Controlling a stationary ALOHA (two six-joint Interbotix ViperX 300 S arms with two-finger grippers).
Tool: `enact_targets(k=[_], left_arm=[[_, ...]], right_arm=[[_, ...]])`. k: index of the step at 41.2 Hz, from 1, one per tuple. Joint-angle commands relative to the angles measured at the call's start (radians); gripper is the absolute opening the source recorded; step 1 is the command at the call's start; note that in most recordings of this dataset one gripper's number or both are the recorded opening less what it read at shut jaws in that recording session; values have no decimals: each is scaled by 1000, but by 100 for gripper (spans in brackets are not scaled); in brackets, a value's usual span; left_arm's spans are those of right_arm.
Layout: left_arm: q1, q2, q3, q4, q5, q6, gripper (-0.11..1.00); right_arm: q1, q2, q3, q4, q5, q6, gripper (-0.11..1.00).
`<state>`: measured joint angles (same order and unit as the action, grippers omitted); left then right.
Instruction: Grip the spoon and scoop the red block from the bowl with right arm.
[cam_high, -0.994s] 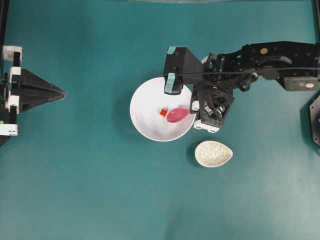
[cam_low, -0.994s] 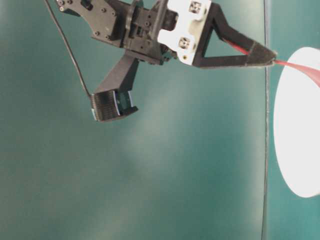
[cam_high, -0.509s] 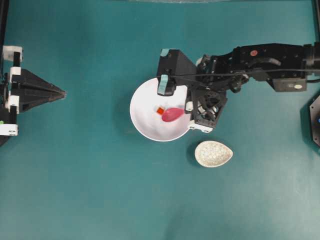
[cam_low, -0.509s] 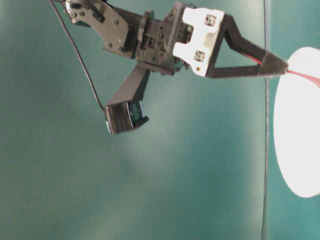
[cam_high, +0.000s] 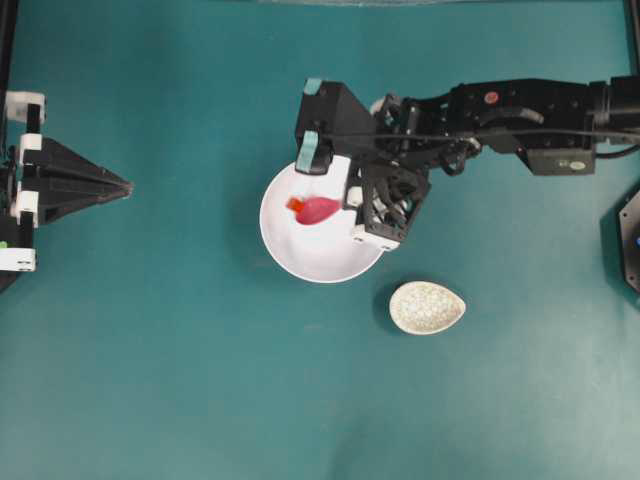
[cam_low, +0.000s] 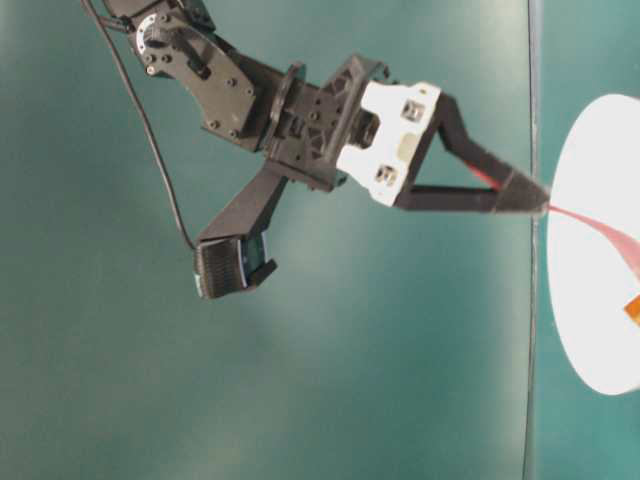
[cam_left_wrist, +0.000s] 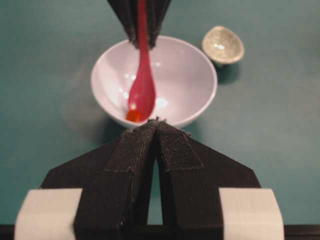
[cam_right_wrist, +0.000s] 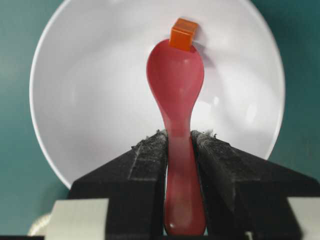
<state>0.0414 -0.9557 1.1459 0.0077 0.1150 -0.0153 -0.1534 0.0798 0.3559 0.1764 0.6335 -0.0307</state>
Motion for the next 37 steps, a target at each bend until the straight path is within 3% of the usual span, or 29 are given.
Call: enact_targets(k=[1,37], left_arm=[[3,6,-31,2,-6,2,0],[3,6,-32,3,-6,-5,0]], right_arm=[[3,-12,-28,0,-23,3,24],[17,-55,5,11,-72,21,24]])
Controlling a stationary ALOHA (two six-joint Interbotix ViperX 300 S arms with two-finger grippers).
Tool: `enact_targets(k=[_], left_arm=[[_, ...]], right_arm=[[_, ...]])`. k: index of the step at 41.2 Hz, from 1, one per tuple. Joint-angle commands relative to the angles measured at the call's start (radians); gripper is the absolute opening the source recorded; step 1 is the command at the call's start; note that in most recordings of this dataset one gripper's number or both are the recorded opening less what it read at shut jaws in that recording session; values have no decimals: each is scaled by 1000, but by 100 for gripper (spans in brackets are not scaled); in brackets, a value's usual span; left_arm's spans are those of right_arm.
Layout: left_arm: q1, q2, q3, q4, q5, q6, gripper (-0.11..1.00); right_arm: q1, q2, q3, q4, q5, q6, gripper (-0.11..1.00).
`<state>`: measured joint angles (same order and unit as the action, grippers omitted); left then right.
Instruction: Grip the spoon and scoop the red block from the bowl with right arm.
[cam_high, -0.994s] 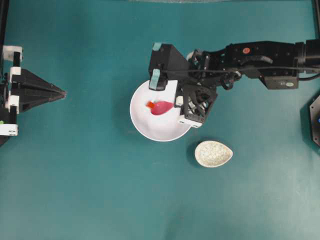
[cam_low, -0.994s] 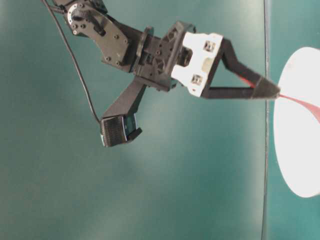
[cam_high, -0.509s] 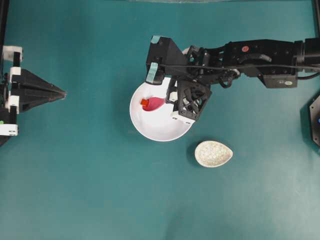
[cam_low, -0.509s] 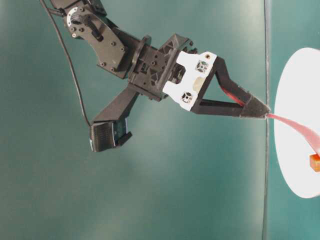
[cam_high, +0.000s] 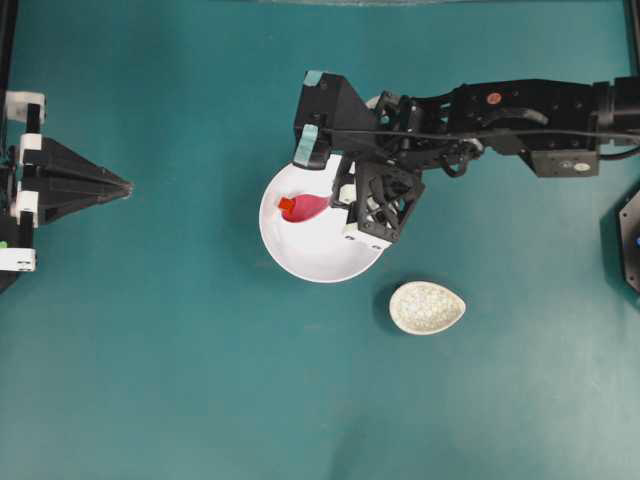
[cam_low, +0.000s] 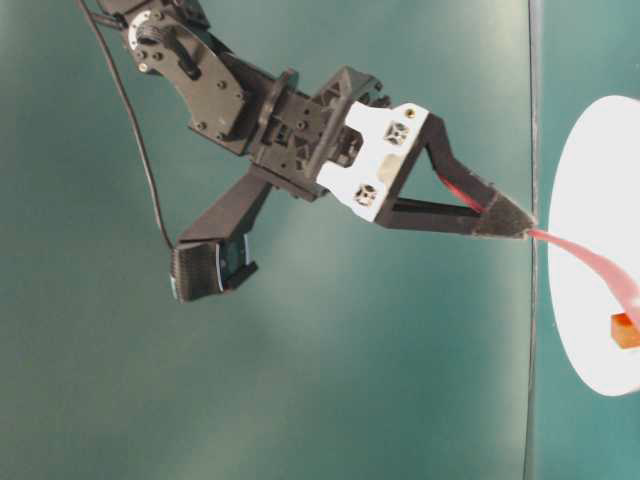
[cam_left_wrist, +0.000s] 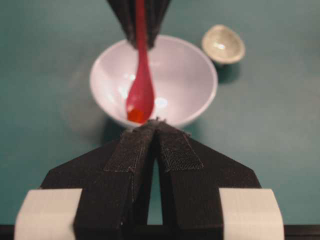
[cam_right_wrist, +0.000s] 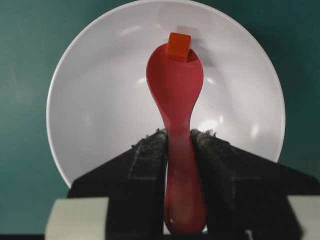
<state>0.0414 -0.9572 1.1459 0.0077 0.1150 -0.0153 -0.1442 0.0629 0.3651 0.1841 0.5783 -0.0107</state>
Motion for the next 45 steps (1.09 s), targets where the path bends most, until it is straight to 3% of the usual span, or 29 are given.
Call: enact_targets(k=[1,28,45], left_arm=[[3,8,-32,3,-6,-5,0],[3,6,-32,2,-5,-6,0],[3,5,-32,2,-5,-8,0]], right_arm=[[11,-43,0,3,-21,2,24],[49,-132,133,5,-299,5,24],[57,-270,316,0,-618,-9,24]])
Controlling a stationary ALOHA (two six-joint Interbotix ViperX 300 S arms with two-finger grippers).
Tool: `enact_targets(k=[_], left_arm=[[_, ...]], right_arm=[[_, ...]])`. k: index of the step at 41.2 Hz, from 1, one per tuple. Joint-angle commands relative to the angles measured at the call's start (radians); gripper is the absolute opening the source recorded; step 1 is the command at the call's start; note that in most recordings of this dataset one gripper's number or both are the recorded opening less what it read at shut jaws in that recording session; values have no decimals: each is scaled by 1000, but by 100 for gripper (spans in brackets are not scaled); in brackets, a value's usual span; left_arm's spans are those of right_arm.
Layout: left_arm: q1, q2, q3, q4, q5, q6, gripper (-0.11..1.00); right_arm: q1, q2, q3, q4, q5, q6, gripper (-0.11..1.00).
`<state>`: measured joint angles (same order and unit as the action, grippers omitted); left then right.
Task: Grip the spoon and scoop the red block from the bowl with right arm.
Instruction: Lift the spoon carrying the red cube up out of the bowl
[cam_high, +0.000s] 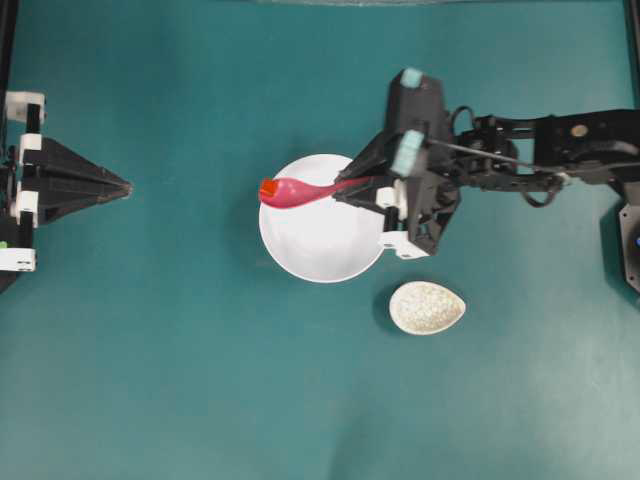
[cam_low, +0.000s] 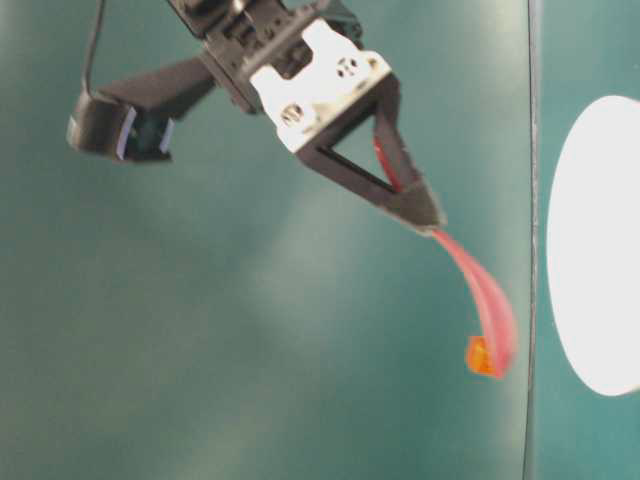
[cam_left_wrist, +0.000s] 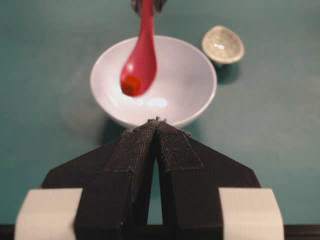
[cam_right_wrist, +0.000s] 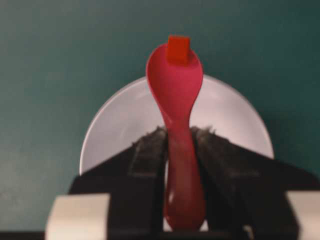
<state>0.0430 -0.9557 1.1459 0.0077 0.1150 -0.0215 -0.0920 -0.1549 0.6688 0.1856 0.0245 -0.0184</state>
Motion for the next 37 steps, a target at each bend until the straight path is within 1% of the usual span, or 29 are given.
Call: enact_targets(k=[1,7,12,17,20,24,29,37], left_arm=[[2,3,-32,2,-5,-2,0],[2,2,-32,2,-5,-2,0],[0,0,-32,0,-5,-3,0],[2,-2,-32,2,-5,-8,0],[2,-2,-32,0,-6,-17,0],[2,-2,-32,0,-6,-35,0],[2,-2,-32,0,-5,-48,0],[2,-2,-32,0,-6,-51,0]], right_arm=[[5,-64,23,-2,-86,-2,24],[8,-106,64,-2,-149,-2,24],[17,-132,91,-5,-176,-5,24],[35,-147,104,-31,-175,-8,24],[44,-156,110,-64,-172,-14,24],[48,-167,118,-91,-176,-17,24],[48,-186,124,-103,-192,-18,24],[55,-241,160,-106,-288,-21,24]])
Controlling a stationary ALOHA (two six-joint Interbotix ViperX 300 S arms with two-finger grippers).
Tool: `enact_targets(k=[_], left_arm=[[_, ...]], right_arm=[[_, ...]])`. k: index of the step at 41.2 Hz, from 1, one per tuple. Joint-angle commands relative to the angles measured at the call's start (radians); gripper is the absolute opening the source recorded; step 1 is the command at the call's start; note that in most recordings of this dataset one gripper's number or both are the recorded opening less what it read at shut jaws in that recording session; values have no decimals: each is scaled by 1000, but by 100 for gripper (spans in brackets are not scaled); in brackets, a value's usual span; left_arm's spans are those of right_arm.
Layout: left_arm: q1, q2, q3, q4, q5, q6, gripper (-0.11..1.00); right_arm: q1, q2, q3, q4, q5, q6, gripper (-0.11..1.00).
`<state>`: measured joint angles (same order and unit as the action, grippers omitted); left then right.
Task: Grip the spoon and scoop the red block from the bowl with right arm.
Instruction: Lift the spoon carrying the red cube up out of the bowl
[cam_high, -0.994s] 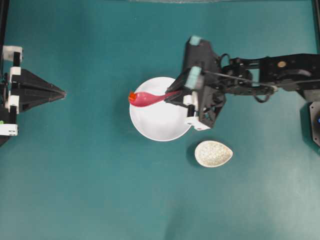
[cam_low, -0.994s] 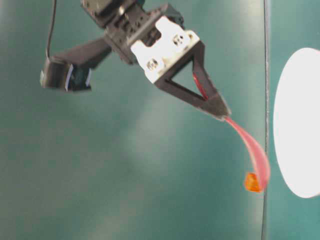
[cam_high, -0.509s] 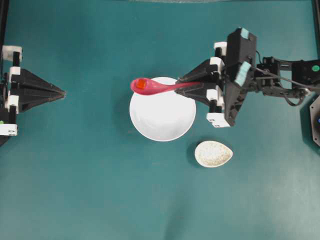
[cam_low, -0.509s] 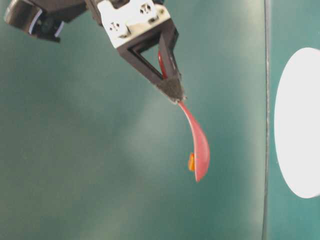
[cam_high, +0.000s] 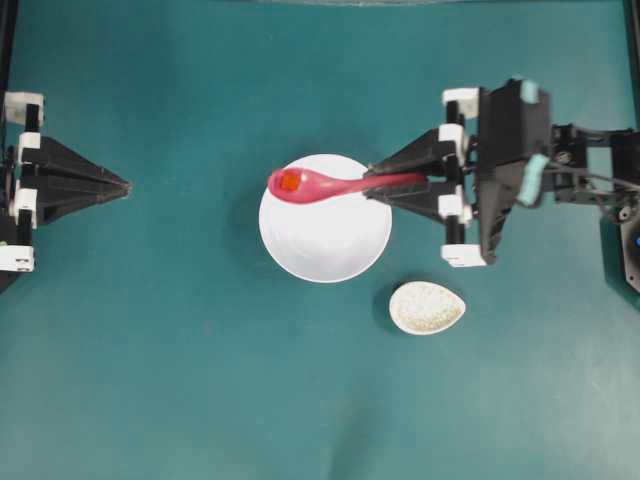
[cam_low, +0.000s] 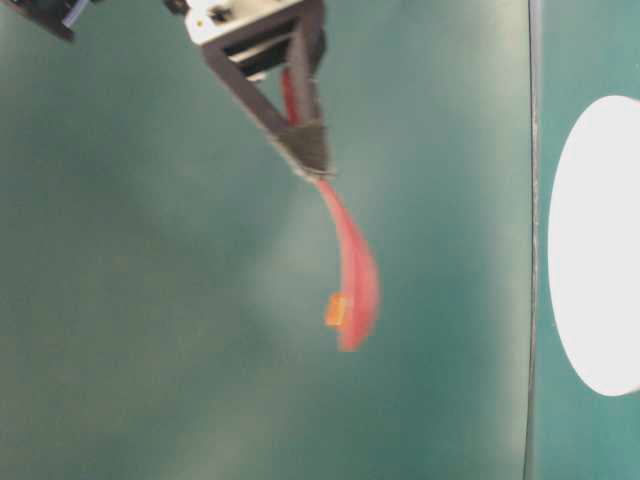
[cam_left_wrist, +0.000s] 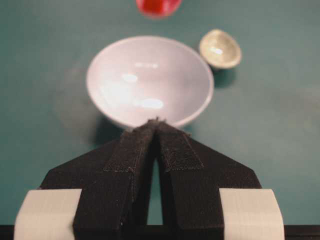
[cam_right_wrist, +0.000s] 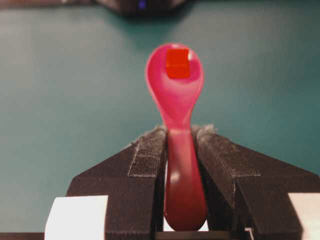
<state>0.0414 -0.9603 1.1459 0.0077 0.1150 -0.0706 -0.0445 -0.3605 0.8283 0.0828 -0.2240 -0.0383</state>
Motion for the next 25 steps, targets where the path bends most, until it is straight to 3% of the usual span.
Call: enact_targets(k=[1,25], left_arm=[[3,3,-32,0,-6,-2,0],[3,3,-32,0,-5,-2,0]], right_arm=[[9,-41,3,-3,-46,-2,24],[23,-123,61,2,9,12,24]])
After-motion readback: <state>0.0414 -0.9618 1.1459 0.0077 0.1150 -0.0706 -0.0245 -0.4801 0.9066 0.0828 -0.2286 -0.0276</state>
